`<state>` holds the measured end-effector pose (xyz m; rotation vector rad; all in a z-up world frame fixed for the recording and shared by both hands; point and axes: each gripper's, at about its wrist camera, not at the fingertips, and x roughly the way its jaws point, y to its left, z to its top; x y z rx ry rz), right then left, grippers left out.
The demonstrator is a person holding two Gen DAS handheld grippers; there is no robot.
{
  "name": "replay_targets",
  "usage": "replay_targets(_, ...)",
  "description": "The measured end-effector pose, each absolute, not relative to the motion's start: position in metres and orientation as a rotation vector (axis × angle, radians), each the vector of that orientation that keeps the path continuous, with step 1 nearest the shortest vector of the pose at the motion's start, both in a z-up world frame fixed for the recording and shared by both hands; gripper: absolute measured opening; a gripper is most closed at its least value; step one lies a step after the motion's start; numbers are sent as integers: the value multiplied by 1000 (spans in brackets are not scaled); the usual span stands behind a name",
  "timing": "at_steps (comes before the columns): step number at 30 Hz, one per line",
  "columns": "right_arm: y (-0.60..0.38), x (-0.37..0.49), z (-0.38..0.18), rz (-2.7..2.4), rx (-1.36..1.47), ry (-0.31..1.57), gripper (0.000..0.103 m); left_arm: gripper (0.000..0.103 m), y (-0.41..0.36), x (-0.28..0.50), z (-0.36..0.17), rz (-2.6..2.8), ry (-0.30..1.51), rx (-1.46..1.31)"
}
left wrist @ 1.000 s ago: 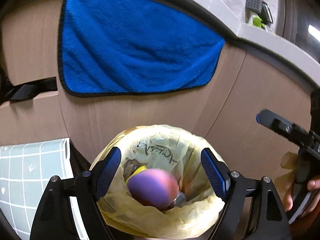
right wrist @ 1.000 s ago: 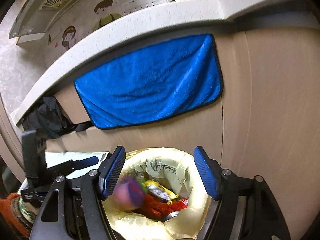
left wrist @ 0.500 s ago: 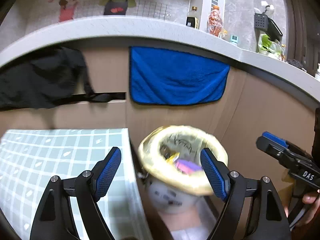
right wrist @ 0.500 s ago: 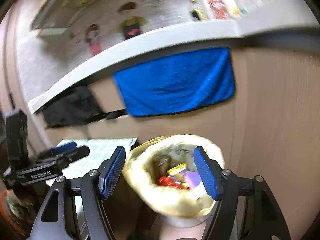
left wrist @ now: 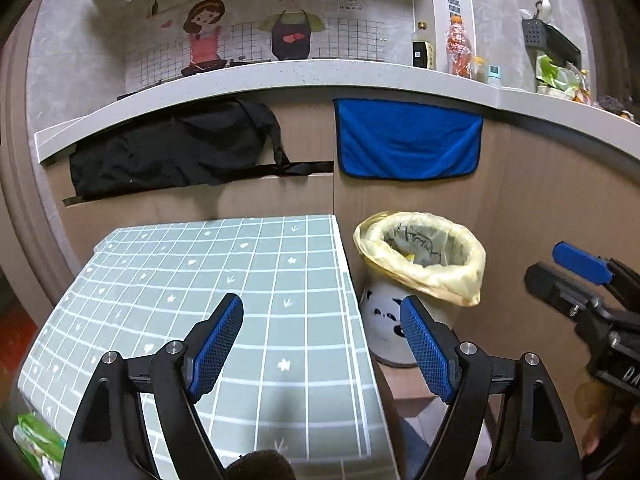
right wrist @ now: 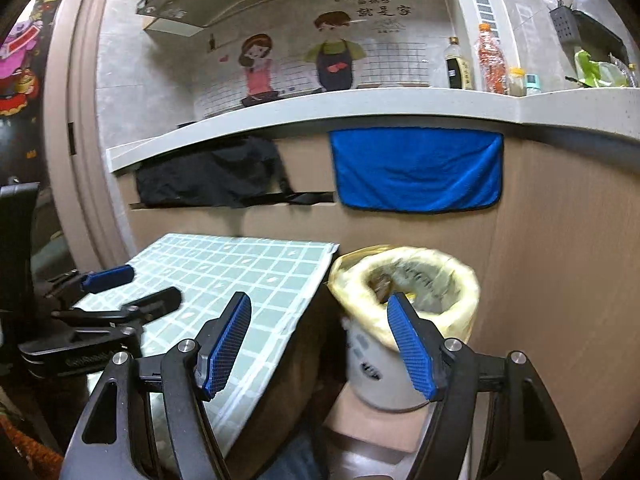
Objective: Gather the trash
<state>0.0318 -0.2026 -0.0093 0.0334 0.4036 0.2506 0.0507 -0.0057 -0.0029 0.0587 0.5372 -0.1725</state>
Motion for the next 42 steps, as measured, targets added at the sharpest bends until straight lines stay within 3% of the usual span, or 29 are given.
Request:
replay_targets(13,-183,-1,-6,245,25,393,68,80,19,0,23,-112,420,37)
replay_targets(42,-179,-11,-2,244,30,380,68,80,22,-17,30,-94,407,12)
